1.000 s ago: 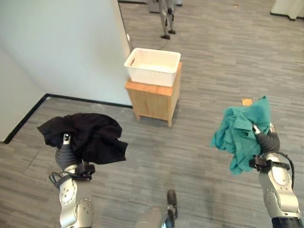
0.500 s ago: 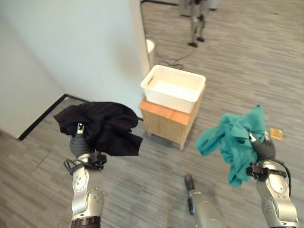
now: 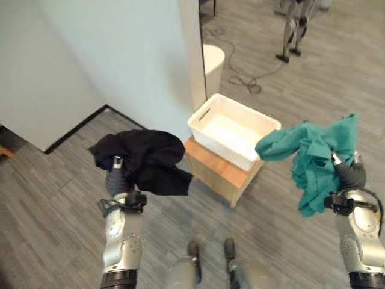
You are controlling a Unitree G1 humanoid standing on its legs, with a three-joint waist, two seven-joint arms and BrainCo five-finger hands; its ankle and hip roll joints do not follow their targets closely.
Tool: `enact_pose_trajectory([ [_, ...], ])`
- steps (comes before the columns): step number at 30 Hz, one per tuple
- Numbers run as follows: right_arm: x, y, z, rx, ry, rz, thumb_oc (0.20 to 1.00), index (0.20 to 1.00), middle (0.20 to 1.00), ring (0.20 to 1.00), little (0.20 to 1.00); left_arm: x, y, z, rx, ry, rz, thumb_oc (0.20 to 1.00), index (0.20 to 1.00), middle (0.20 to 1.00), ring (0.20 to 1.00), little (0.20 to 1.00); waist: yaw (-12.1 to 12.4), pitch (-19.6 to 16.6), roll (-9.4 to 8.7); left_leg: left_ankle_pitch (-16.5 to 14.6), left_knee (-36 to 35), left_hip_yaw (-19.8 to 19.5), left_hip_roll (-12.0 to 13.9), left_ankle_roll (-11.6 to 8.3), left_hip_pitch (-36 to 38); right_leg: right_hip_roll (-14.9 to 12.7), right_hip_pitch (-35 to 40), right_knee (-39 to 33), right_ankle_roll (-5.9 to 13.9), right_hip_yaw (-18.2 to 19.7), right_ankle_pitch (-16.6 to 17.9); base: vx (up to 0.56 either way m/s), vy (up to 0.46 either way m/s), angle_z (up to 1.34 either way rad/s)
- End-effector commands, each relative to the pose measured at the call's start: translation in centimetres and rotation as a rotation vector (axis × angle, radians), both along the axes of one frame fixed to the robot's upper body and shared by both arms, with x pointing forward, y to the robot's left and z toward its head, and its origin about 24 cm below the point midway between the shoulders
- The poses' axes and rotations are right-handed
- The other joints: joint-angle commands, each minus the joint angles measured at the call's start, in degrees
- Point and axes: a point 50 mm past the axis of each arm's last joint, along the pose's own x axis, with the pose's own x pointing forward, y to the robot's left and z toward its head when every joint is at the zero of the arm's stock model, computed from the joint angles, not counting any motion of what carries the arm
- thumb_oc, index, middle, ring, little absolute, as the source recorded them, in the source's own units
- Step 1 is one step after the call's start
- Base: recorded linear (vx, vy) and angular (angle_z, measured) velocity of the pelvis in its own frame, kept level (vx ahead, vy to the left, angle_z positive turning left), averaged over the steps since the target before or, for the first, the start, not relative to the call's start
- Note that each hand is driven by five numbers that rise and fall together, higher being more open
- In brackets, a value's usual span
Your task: Pick up bed clothes into laundry basket.
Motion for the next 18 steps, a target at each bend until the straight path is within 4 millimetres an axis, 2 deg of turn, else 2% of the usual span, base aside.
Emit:
enact_pose_trajectory([
  [1, 0.1, 1.2, 3.4, -0.074, -0.168, 0.068, 0.2, 0.2, 0.2, 0.2, 0.2, -0.7, 2.7, 3.9, 0.095, -0.173, 0.06, 0.2, 0.2, 0.2, 0.2, 0.2, 1.28, -3.92, -3.51, 11.68, -0.08, 0.35, -3.92, 0.21, 1.72, -4.67, 9.02, -12.97, 4.44, 2.79, 6.86, 0.21, 0.145, -0.54],
  [3, 0.1, 1.2, 3.3, -0.087, -0.166, 0.07, 0.2, 0.2, 0.2, 0.2, 0.2, -0.9, 2.7, 3.7, 0.101, -0.166, 0.06, 0.2, 0.2, 0.2, 0.2, 0.2, 1.11, -4.51, -3.42, 10.75, 1.04, 0.68, -4.0, 0.6, 2.04, -5.29, 9.92, -13.22, 4.78, 2.76, 6.49, 0.19, 0.141, -0.31],
  [4, 0.2, 1.2, 3.6, -0.099, -0.175, 0.067, 0.2, 0.2, 0.2, 0.2, 0.2, -0.9, 2.9, 4.1, 0.11, -0.181, 0.07, 0.2, 0.2, 0.2, 0.2, 0.2, 1.38, -4.93, -3.42, 9.18, 3.4, 0.1, -4.75, 0.92, 1.69, -6.74, 10.38, -12.65, 5.26, 2.68, 5.79, 0.22, 0.208, -0.03],
  [6, 0.4, 0.9, 4.0, -0.144, -0.171, 0.056, 0.2, 0.2, 0.2, 0.2, 0.2, -1.0, 3.2, 4.6, 0.13, -0.193, 0.074, 0.2, 0.2, 0.2, 0.2, 0.2, 1.66, -5.8, -3.44, 7.26, 3.73, 0.38, -5.73, 2.71, 2.82, -8.11, 9.9, -9.27, 6.23, 2.58, 4.73, 0.25, 0.27, -0.16],
  [7, 0.6, 0.7, 4.2, -0.174, -0.165, 0.05, 0.2, 0.2, 0.2, 0.2, 0.2, -0.9, 3.2, 4.7, 0.131, -0.196, 0.073, 0.2, 0.2, 0.2, 0.2, 0.2, 1.93, -5.8, -3.41, 6.59, 3.55, 1.02, -6.13, 3.51, 3.71, -8.56, 8.23, -4.89, 6.82, 2.73, 4.41, 0.18, 0.239, -0.29],
  [9, 1.0, 0.0, 4.6, -0.24, -0.146, 0.031, 0.2, 0.2, 0.2, 0.2, 0.2, -0.6, 3.2, 4.8, 0.137, -0.196, 0.067, 0.2, 0.2, 0.2, 0.2, 0.2, 2.19, -5.25, -3.39, 5.45, 3.11, 1.72, -6.81, 5.04, 5.75, -9.13, 4.15, 4.71, 8.08, 3.13, 7.8, 0.12, 0.215, -0.23],
  [10, 1.4, -0.4, 4.9, -0.281, -0.132, 0.024, 0.2, 0.2, 0.2, 0.2, 0.2, -0.4, 3.0, 4.9, 0.14, -0.2, 0.05, 0.2, 0.2, 0.2, 0.2, 0.2, 2.0, -4.4, -3.25, 5.48, 2.6, 1.76, -6.87, 5.78, 6.89, -8.85, 1.95, 10.67, 8.49, 3.23, 10.17, 0.12, 0.258, -0.21],
  [11, 1.7, -1.9, 5.2, -0.343, -0.087, -0.017, 0.2, 0.2, 0.2, 0.2, 0.2, -0.2, 2.6, 5.1, 0.159, -0.197, 0.011, 0.2, 0.2, 0.2, 0.2, 0.2, 1.43, -3.31, -2.72, 5.46, 1.65, 0.61, -6.74, 6.21, 8.64, -7.14, -2.01, 16.58, 8.34, 3.35, 10.55, 0.09, 0.183, -0.13],
  [13, 1.9, -2.8, 5.6, -0.391, -0.063, -0.036, 0.2, 0.2, 0.2, 0.2, 0.2, 0.0, 2.4, 5.2, 0.17, -0.198, -0.012, 0.2, 0.2, 0.2, 0.2, 0.2, 1.14, -3.04, -2.64, 5.21, 0.85, -0.02, -6.98, 6.24, 9.75, -6.72, -3.71, 16.84, 8.17, 3.0, 10.03, 0.12, 0.103, 0.24],
  [16, 2.5, -6.4, 7.4, -0.548, 0.027, -0.117, 0.2, 0.2, 0.2, 0.2, 0.2, 0.4, 2.0, 5.7, 0.174, -0.215, -0.081, 0.2, 0.2, 0.2, 0.2, 0.2, 0.4, -2.94, -2.96, 4.98, -1.08, -2.18, -7.78, 5.75, 11.87, -5.88, -5.73, 9.28, 7.64, 2.38, 9.66, 0.19, 0.036, 0.19],
  [17, 2.7, -7.5, 8.1, -0.603, 0.06, -0.128, 0.2, 0.2, 0.2, 0.2, 0.2, 0.6, 1.9, 5.5, 0.159, -0.21, -0.106, 0.2, 0.2, 0.2, 0.2, 0.2, 0.22, -2.72, -3.57, 4.67, -1.15, -2.94, -8.32, 5.39, 12.14, -5.77, -5.8, 2.89, 7.8, 2.85, 10.33, 0.19, -0.058, 0.32],
  [18, 2.2, -8.9, 9.0, -0.68, 0.097, -0.178, 0.2, 0.2, 0.2, 0.2, 0.2, 0.8, 1.8, 5.5, 0.144, -0.209, -0.117, 0.2, 0.2, 0.2, 0.2, 0.2, -0.18, -2.19, -4.87, 4.64, -1.09, -4.8, -9.07, 5.09, 12.01, -5.29, -4.32, -3.55, 7.97, 5.05, 11.72, 0.13, -0.056, 0.51],
])
